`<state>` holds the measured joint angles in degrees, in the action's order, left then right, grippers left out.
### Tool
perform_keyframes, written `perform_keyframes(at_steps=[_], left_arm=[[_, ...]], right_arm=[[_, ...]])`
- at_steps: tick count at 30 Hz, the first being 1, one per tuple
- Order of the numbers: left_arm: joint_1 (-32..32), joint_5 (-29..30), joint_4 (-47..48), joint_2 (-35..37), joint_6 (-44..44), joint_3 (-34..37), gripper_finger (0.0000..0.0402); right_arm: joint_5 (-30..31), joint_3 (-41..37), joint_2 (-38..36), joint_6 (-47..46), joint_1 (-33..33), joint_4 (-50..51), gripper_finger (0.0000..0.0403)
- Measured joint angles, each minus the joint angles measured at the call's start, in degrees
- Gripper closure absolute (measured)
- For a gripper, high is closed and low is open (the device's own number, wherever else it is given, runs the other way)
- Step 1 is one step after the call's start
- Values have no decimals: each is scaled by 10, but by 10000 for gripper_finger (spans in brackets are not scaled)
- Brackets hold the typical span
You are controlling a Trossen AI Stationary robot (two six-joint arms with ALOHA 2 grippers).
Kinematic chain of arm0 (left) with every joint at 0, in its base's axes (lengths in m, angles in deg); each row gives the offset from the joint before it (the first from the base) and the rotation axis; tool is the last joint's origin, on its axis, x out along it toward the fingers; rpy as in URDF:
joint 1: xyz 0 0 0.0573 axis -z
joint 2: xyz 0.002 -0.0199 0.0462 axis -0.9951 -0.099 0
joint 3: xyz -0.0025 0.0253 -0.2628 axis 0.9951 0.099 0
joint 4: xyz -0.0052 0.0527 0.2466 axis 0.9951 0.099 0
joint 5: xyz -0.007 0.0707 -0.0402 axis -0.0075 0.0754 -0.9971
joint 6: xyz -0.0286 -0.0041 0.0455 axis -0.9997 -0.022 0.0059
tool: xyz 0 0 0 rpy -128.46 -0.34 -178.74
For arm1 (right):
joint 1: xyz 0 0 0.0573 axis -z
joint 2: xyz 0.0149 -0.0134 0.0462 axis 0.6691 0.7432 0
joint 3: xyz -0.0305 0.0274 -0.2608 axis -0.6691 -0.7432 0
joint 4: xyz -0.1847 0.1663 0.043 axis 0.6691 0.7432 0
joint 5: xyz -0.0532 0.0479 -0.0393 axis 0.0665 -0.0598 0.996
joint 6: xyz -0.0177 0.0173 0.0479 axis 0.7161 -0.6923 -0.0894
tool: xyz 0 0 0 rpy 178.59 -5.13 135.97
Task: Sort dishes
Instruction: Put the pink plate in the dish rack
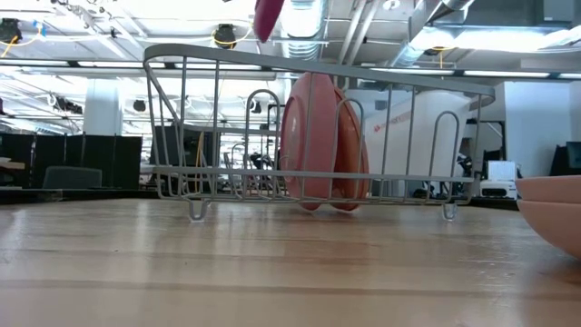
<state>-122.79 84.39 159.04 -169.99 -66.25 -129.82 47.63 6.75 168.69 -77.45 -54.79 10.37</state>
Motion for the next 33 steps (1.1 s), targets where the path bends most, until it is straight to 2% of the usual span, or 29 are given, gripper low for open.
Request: perform_keyframes(at_steps=[5, 12, 16, 22, 33], left_arm=[[0, -15, 4, 0, 3, 0, 240], [0, -21, 41, 0, 27, 0, 240], [0, -33, 51, 0, 35, 0, 240], [0, -49, 60, 0, 53, 0, 240], [0, -56, 54, 0, 87, 0, 240]], right_arm=[[12, 50, 27, -24, 3, 75, 403], [16, 90, 76, -45, 6, 76, 403], [28, 92, 101, -89, 3, 89, 403], [28, 92, 112, -150, 0, 173, 403], [-5, 92, 110, -158, 14, 237, 403]])
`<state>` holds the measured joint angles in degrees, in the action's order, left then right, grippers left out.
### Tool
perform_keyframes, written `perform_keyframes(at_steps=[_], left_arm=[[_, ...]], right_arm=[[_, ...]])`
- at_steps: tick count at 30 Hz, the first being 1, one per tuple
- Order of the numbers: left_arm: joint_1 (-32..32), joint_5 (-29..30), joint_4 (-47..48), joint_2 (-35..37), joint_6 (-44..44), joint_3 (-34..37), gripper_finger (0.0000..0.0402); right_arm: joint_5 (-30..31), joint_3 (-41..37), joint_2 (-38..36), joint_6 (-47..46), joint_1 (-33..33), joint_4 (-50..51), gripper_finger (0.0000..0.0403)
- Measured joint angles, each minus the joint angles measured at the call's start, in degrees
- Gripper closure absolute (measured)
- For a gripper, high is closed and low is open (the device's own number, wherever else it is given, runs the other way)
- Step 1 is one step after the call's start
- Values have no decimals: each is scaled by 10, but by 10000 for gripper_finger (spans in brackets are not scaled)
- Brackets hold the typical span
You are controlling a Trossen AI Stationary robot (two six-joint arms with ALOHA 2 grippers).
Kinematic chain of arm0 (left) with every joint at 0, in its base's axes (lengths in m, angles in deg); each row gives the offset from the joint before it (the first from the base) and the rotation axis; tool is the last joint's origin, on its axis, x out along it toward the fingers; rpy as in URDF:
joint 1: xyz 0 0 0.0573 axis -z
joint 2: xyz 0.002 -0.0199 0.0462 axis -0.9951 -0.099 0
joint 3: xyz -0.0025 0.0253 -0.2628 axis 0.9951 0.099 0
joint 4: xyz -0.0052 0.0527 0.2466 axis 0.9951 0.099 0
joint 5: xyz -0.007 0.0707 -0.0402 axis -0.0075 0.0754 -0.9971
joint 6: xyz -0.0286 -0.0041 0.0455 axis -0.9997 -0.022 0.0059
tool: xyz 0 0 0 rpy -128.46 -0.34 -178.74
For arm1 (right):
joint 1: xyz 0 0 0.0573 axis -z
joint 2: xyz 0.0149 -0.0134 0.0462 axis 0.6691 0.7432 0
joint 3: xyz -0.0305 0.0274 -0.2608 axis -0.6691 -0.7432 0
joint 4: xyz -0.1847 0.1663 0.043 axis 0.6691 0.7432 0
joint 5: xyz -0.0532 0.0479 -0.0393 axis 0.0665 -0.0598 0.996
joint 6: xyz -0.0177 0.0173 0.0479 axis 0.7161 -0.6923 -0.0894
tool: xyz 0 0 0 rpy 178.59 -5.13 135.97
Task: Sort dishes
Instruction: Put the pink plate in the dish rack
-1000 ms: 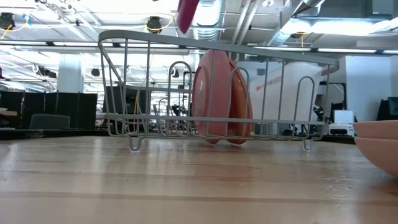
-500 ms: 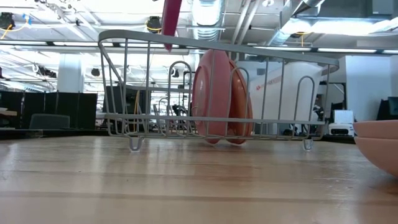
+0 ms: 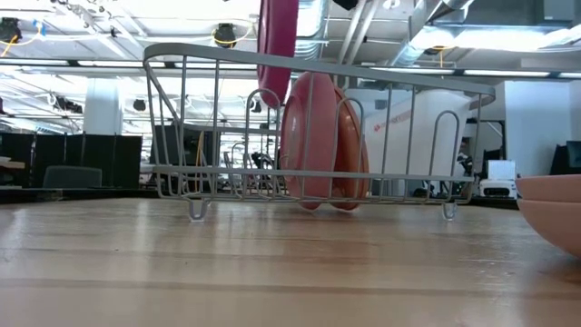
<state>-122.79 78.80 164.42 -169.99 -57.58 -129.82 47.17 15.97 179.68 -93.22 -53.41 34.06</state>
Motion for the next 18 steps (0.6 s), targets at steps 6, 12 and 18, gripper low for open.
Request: perform_keyframes(at_steps=[6, 12, 18], left_arm=[[0, 0, -3, 0, -9, 0, 240], [0, 0, -3, 0, -11, 0, 240], [0, 0, -3, 0, -10, 0, 240]], right_arm=[[-3, 0, 0, -37, 13, 67, 403], [-26, 0, 0, -34, 30, 53, 403], [-31, 0, 2, -26, 38, 46, 403]])
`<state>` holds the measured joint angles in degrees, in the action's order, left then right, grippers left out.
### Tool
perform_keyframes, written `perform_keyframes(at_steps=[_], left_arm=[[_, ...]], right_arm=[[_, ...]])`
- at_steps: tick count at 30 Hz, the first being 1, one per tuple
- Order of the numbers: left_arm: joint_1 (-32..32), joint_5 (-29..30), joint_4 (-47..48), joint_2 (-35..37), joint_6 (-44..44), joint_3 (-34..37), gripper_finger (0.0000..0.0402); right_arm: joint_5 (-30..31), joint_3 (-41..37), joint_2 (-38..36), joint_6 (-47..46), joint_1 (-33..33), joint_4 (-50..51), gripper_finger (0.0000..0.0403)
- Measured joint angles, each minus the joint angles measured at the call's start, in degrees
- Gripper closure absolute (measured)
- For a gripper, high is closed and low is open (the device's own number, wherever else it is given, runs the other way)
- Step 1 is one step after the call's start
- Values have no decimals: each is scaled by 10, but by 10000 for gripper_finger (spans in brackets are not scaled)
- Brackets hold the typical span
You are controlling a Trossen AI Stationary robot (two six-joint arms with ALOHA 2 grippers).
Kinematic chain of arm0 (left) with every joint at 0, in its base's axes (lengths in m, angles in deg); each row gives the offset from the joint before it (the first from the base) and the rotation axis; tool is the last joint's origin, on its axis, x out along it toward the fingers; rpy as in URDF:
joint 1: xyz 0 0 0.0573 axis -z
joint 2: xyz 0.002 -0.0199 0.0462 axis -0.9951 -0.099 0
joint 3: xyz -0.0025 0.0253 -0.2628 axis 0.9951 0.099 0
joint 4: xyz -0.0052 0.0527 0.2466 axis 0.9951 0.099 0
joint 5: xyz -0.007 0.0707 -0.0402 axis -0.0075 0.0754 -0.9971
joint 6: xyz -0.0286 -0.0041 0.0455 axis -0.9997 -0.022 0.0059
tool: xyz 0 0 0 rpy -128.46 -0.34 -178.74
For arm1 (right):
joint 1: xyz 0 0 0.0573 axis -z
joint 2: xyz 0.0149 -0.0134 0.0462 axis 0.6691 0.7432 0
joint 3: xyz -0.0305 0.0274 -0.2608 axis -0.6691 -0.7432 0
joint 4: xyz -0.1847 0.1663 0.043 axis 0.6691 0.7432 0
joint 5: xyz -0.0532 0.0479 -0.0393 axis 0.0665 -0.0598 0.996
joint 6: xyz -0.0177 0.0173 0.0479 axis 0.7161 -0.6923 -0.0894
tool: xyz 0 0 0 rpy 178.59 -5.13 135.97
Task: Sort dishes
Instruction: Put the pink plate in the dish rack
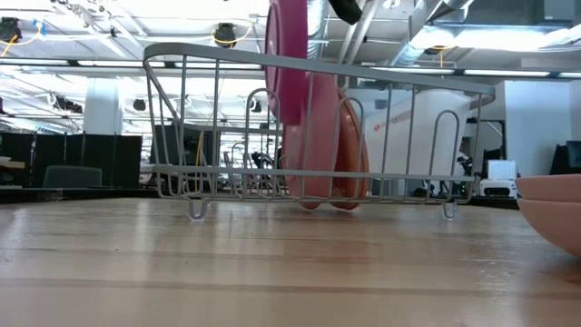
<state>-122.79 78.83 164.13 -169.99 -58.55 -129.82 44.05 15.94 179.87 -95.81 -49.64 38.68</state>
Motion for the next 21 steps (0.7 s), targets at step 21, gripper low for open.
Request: perform_keyframes(at_steps=[21], left_arm=[[0, 1, 9, 0, 1, 0, 240]], right_arm=[[-23, 0, 48, -15, 11, -39, 403]])
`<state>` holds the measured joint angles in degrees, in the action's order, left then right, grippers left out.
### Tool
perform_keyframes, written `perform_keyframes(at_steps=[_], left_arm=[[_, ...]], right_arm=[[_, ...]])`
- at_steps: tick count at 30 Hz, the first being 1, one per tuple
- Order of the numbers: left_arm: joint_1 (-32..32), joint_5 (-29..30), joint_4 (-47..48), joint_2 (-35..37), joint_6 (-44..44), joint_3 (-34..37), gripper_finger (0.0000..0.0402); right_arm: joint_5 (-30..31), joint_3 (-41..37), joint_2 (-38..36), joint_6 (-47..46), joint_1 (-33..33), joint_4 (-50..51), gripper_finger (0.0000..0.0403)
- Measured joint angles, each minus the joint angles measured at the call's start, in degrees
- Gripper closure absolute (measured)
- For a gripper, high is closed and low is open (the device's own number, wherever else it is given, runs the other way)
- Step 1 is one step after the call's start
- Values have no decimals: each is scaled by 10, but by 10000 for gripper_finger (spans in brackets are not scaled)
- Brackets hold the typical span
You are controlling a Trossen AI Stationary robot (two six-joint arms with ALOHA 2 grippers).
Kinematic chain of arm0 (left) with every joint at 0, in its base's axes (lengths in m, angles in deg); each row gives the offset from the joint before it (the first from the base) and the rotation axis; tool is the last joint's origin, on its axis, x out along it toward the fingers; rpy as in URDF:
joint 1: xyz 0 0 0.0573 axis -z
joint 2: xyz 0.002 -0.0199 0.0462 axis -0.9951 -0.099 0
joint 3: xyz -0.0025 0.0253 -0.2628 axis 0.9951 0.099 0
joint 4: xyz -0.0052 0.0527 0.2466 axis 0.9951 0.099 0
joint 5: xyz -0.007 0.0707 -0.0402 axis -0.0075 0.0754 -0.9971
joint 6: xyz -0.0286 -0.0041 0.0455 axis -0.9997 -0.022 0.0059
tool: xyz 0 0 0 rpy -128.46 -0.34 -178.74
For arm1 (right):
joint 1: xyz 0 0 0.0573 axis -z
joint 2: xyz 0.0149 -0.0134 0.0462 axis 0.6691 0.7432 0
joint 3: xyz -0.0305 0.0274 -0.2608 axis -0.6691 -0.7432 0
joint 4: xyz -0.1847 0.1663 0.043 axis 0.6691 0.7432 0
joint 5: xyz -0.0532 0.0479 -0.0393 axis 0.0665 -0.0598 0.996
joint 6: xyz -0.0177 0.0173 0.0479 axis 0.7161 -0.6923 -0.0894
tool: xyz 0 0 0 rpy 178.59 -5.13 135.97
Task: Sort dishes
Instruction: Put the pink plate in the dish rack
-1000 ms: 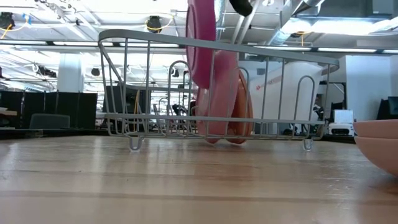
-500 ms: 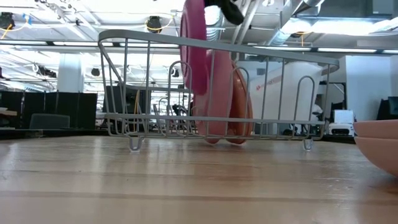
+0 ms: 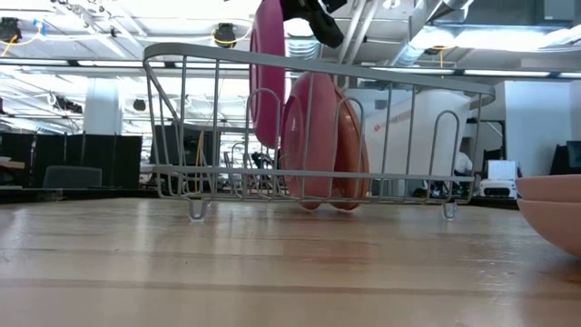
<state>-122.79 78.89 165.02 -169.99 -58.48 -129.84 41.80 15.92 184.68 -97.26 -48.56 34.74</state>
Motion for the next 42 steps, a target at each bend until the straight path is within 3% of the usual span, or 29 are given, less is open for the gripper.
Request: perform_keyframes(at_steps=[42], left_arm=[[0, 0, 0, 0, 5, 0, 240]], right_arm=[[-41, 0, 8, 15, 7, 97, 402]])
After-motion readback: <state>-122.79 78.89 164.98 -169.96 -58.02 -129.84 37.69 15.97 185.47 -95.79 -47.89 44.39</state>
